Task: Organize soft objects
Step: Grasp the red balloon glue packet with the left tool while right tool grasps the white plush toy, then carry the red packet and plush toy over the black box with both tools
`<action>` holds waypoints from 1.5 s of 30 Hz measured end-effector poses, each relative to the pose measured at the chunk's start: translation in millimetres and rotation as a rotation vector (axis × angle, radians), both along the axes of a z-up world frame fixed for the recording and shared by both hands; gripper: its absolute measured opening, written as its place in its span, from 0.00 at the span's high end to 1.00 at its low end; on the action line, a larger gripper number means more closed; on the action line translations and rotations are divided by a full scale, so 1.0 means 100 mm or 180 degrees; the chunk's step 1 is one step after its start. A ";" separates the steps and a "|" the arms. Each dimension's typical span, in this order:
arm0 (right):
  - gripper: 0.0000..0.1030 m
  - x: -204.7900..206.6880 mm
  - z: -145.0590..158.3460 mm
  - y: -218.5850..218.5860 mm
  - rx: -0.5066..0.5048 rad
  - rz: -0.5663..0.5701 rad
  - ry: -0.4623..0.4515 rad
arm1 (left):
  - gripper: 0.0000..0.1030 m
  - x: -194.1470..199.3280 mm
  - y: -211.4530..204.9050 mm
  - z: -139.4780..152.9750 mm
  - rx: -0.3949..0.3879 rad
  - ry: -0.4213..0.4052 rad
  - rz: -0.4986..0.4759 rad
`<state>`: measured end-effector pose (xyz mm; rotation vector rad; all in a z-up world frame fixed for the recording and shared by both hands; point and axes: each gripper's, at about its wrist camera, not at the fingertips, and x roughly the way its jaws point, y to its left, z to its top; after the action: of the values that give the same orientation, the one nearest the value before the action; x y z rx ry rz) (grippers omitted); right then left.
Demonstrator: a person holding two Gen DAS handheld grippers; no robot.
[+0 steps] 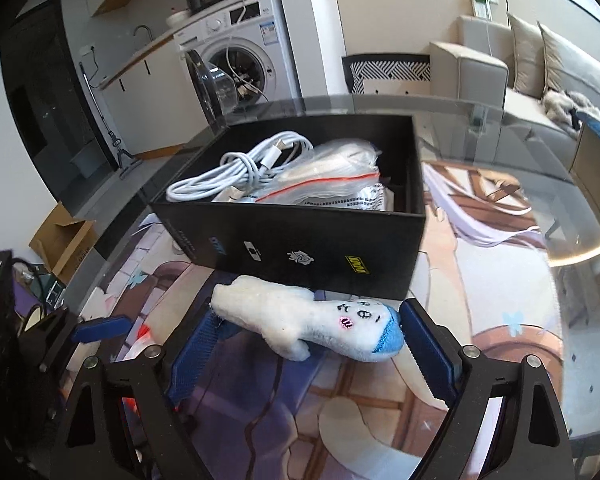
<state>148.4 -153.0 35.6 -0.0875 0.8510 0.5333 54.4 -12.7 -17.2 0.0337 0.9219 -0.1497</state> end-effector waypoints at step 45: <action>0.12 -0.21 0.30 -0.25 0.0235 0.0074 -0.0240 | 0.48 -0.11 0.15 0.37 -0.0385 -0.0246 0.0038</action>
<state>127.3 -178.1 65.2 -0.0498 0.7570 0.5792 43.6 2.4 20.3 -0.0777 0.8342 -0.1916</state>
